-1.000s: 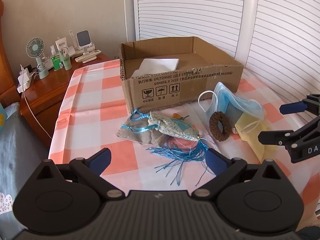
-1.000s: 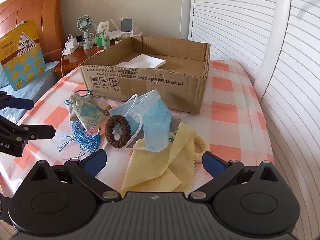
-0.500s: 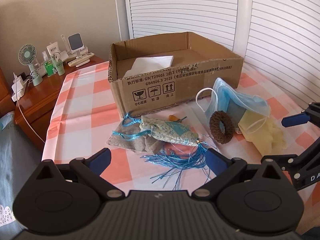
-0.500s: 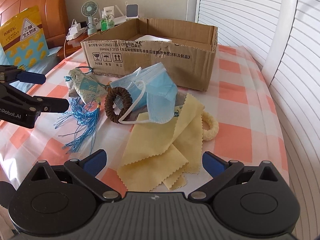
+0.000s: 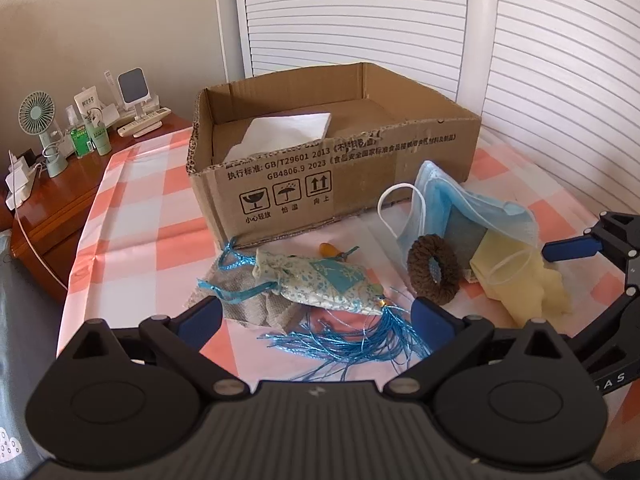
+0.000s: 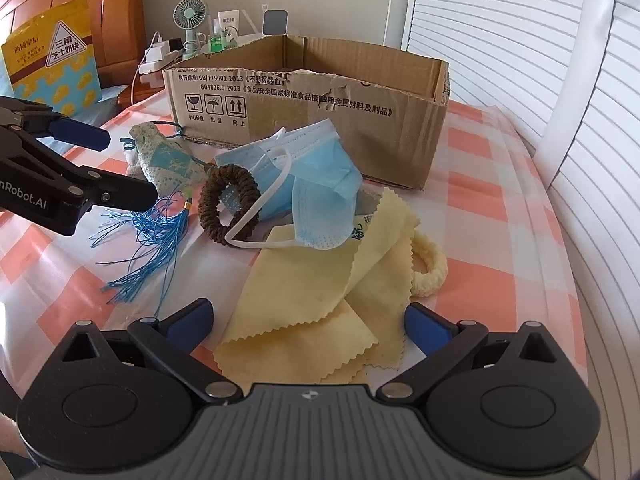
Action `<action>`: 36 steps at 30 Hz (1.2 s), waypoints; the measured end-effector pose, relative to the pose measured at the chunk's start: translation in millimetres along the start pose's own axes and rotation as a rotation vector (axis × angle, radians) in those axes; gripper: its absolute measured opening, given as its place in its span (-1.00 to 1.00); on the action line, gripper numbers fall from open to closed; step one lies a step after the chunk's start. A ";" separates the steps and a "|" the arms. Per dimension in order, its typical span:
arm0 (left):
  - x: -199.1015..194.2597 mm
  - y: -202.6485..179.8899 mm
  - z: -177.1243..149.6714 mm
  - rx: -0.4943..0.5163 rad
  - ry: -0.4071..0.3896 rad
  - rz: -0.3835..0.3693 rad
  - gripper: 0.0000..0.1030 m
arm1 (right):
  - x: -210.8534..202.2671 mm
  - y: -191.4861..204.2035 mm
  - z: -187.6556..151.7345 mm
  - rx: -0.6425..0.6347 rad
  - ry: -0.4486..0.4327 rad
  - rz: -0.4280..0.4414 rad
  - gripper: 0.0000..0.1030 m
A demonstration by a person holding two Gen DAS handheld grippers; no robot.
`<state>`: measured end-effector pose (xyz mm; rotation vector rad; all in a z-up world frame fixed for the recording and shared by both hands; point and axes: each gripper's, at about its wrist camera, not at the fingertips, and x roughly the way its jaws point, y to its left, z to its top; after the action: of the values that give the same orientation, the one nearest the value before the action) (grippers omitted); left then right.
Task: Organize soft objects
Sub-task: 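Lower the left gripper onto the blue-tasselled sachet and close on it, then grasp the yellow cloth with the right gripper while the left gripper holds the sachet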
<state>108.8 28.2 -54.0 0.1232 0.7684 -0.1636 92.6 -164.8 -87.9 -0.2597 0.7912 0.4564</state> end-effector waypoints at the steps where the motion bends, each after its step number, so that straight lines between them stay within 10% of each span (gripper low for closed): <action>1: 0.5 -2.4 1.0 0.014 -0.010 0.017 0.95 | 0.1 0.1 -0.5 0.000 -0.005 0.000 1.00; 10: 8.1 -25.2 7.3 0.154 -0.069 0.099 0.93 | -0.3 -1.2 -3.8 -0.001 -0.029 0.011 1.00; 36: 18.6 -11.2 3.2 0.080 -0.016 0.096 0.27 | -2.9 -3.4 -2.7 0.017 -0.029 -0.003 1.00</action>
<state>122.0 14.8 -65.3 0.2339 0.7390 -0.1041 90.8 -169.6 -87.4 -0.2381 0.7654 0.4498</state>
